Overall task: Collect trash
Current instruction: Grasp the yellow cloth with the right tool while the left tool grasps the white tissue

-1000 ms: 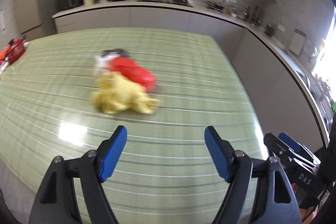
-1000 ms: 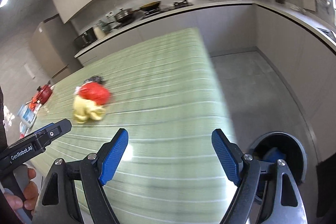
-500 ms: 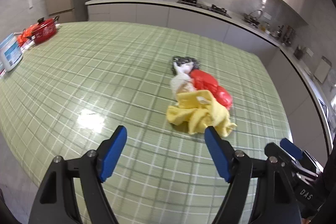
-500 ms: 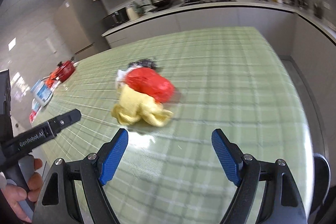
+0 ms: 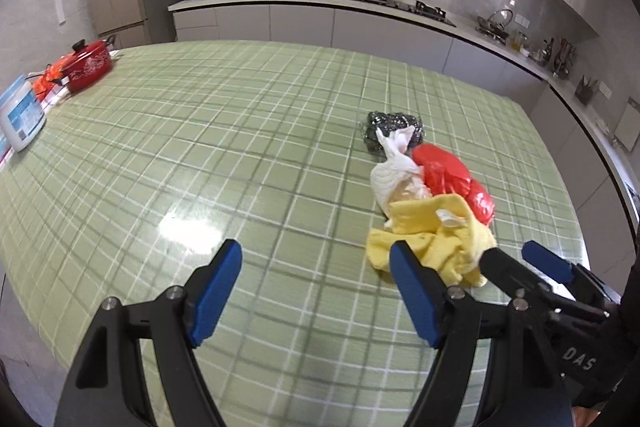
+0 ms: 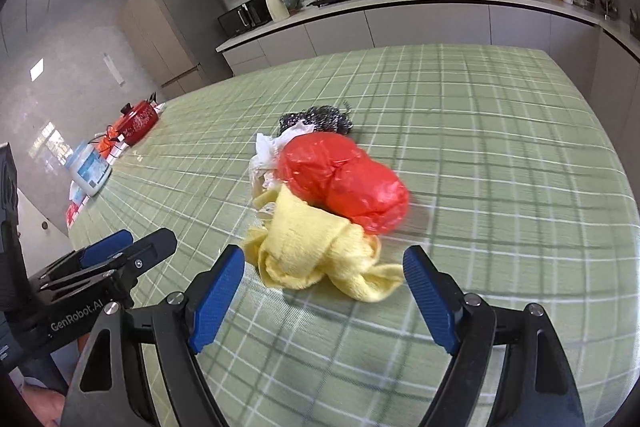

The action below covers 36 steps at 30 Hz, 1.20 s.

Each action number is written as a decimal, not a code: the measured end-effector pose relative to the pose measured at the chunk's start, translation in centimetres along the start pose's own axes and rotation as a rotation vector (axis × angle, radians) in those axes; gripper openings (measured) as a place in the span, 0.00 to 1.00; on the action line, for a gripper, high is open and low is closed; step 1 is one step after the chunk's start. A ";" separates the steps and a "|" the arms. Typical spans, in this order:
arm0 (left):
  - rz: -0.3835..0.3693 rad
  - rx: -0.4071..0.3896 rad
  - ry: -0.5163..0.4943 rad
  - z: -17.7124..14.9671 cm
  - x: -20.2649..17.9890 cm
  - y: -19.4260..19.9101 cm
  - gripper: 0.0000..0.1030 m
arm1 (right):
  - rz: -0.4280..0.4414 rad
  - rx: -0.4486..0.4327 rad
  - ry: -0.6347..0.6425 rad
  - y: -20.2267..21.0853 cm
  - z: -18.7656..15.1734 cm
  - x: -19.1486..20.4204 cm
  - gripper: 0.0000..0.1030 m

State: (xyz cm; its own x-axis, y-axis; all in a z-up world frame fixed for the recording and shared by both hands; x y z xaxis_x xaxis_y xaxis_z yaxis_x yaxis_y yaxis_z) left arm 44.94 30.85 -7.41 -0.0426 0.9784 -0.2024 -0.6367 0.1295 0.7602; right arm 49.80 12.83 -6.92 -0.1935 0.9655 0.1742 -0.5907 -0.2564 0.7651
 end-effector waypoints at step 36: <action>-0.225 0.137 -0.236 2.1 -6.4 -8.1 0.75 | -0.295 -0.058 -0.311 1.2 -1.0 -10.0 0.45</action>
State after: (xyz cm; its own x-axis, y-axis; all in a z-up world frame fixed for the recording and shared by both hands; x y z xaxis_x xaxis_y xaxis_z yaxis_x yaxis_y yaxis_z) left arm 51.97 23.84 -10.97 0.2759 0.9313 -0.2379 -0.5001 0.3505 0.7919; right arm 50.23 2.84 -8.39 0.2304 0.9631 0.1390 -0.6302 0.0388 0.7755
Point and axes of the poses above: each gripper's, at about its wrist camera, not at the fingertips, and y roughly against the way its jaws point, x to its left, z to its top, the point moved 5 cm from there along -y, roughly the way its jaws point, and after that the axes turned 9 degrees about -z, right-handed, at the moved point
